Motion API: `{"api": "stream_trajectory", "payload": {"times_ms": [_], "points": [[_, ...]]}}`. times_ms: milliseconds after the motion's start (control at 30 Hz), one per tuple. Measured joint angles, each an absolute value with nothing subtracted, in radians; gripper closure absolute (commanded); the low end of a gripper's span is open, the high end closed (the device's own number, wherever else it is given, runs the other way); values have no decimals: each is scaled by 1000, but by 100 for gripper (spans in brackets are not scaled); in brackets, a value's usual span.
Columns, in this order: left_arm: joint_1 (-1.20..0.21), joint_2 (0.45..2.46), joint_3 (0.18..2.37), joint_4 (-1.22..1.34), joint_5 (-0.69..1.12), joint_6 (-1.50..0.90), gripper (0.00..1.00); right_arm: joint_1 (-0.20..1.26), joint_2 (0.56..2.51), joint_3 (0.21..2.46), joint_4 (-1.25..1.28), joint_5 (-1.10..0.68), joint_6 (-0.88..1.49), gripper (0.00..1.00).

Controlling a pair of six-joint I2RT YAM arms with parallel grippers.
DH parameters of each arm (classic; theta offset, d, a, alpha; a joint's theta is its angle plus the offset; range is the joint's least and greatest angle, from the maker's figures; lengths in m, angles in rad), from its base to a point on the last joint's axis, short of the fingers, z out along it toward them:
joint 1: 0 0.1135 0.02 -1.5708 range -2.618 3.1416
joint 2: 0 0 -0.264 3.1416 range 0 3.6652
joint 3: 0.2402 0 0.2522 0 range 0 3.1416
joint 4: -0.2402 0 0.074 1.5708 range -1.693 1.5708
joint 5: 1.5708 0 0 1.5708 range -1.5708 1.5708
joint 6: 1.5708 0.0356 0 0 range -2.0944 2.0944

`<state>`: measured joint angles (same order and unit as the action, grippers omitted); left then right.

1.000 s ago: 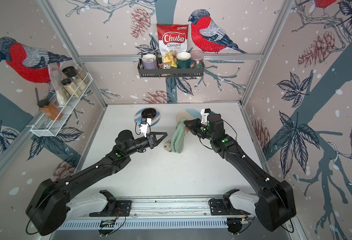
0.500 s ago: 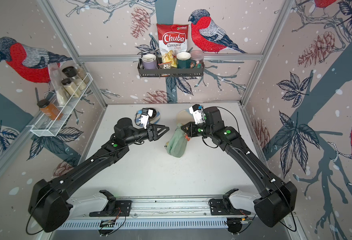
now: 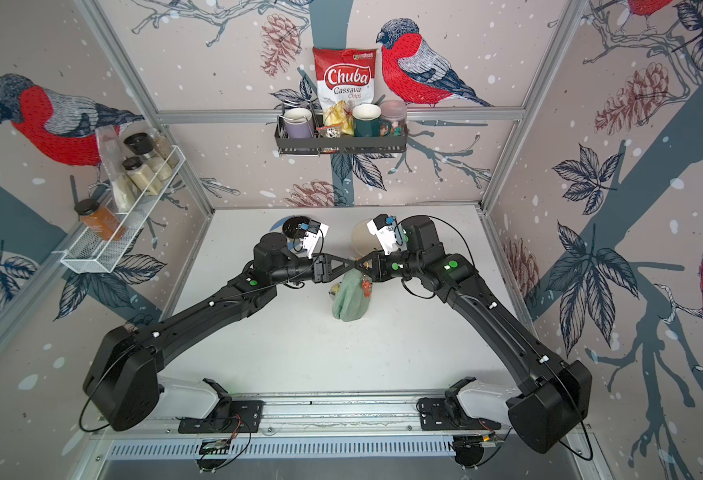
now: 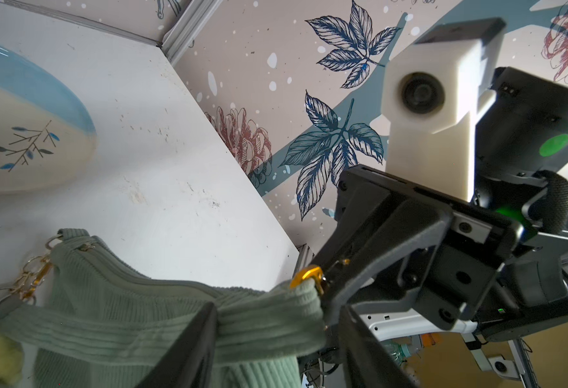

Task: Remove the decoration from the bag
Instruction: Remove the decoration item from the bag.

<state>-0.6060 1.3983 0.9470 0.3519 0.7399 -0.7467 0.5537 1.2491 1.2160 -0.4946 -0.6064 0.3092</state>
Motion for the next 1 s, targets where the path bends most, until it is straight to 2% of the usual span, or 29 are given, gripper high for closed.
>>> {"api": "stream_trajectory", "payload": {"times_ms": [100,167,300,433,700,1000], "points": [[-596,1412,927,435,761,-797,90,554,1250,1212,-493,-603,311,100],[-587,1423,908,511,780,-865,100,555,1250,1204,-478,-603,310,100],[-582,1437,888,594,781,-927,100,554,1251,1183,-440,-598,352,100],[-587,1418,880,572,739,-909,100,555,1268,1177,-403,-594,430,100],[-648,1320,941,273,552,-618,100,543,1279,1148,-334,-664,640,100],[-676,1308,898,229,506,-494,100,490,1250,1058,-202,-606,895,100]]}}
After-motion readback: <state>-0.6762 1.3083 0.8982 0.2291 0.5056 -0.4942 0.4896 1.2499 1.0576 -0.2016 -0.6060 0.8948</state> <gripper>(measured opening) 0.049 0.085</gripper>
